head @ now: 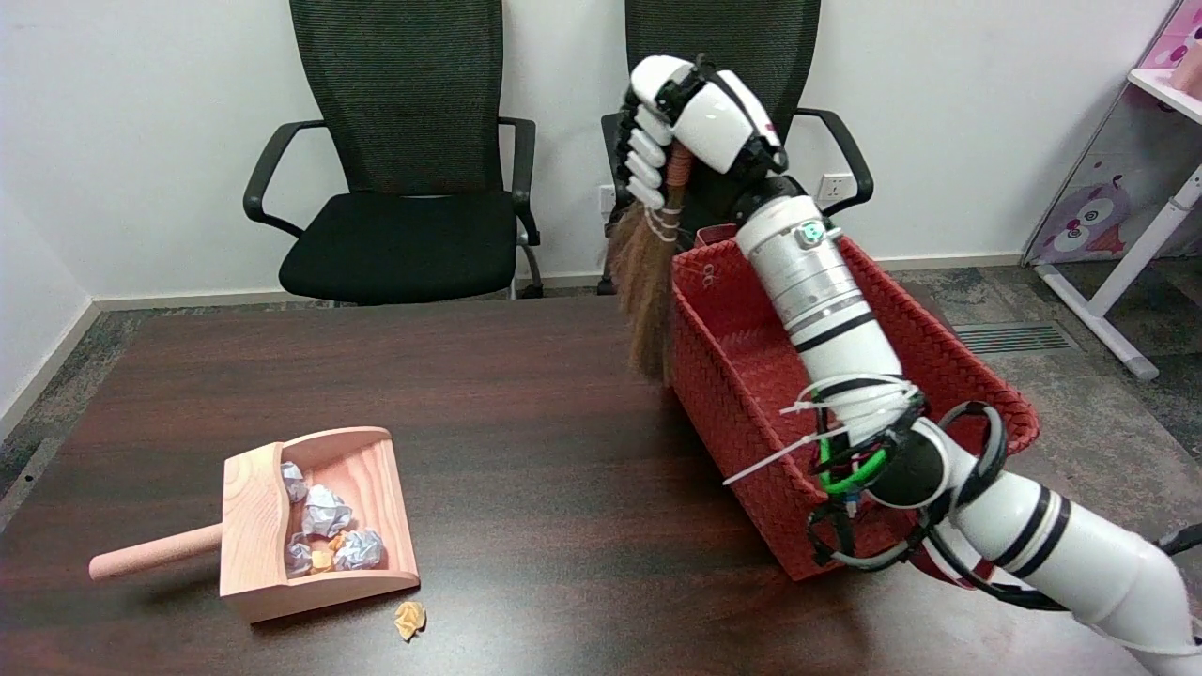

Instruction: Sweep the paper ball into the dustpan.

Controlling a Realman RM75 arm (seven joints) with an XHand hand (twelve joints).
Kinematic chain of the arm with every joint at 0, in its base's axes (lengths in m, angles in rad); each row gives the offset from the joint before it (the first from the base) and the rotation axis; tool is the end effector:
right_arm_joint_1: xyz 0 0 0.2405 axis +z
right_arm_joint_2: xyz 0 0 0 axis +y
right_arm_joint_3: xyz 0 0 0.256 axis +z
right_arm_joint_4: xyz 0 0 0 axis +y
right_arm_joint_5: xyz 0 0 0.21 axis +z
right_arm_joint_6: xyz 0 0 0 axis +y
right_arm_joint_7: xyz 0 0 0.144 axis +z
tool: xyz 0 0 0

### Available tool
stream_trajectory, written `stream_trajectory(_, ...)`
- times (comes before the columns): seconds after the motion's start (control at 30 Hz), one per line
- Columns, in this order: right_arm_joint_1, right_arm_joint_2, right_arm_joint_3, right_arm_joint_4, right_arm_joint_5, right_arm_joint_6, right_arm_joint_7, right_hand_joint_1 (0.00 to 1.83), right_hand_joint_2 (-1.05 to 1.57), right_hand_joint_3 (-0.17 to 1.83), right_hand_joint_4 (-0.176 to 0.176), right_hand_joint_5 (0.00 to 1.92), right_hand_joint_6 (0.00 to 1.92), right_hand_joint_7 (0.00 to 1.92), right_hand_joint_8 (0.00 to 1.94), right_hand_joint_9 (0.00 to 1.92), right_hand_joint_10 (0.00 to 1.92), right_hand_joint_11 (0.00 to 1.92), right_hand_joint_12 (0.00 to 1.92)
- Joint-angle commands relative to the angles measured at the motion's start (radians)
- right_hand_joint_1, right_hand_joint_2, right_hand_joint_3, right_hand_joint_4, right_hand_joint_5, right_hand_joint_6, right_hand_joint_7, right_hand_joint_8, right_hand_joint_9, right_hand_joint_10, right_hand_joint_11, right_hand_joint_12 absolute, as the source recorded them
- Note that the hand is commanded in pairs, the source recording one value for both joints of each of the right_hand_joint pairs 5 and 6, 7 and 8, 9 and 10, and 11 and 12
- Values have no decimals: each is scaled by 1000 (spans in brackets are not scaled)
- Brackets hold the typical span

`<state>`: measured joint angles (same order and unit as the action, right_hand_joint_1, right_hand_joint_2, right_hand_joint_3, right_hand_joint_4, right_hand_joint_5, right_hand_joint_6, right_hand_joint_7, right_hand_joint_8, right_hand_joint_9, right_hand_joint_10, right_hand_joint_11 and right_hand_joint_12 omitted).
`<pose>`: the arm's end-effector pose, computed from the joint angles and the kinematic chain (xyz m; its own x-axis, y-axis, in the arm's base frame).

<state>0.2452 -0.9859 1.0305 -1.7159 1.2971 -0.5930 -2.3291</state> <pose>-0.1276 -0.3584 0.2606 -0.0253 -0.1350 0.9905 -0.8778 -0.4712 -0.0867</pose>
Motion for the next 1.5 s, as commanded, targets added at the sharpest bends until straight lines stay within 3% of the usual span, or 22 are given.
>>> stream_trajectory(0.03, 73, 111, -160, 8, 372, -91, -36, 668, 1316, 1598, 43, 1920, 1920, 1920, 1920, 1920, 1920, 1920, 1920)
stream_trajectory(0.97, 103, 111, -180, 233, 394, -159, 125, 660, 1308, 1610, 45, 1920, 1920, 1920, 1920, 1920, 1920, 1920, 1920)
stream_trajectory(1.33, 118, 115, -157, 268, 358, -159, 131, 673, 1306, 1595, 43, 1920, 1920, 1920, 1920, 1920, 1920, 1920, 1920)
stream_trajectory(1.5, 119, 148, -149, 236, 261, -159, 140, 686, 1325, 1568, 40, 1920, 1920, 1920, 1920, 1920, 1920, 1920, 1920)
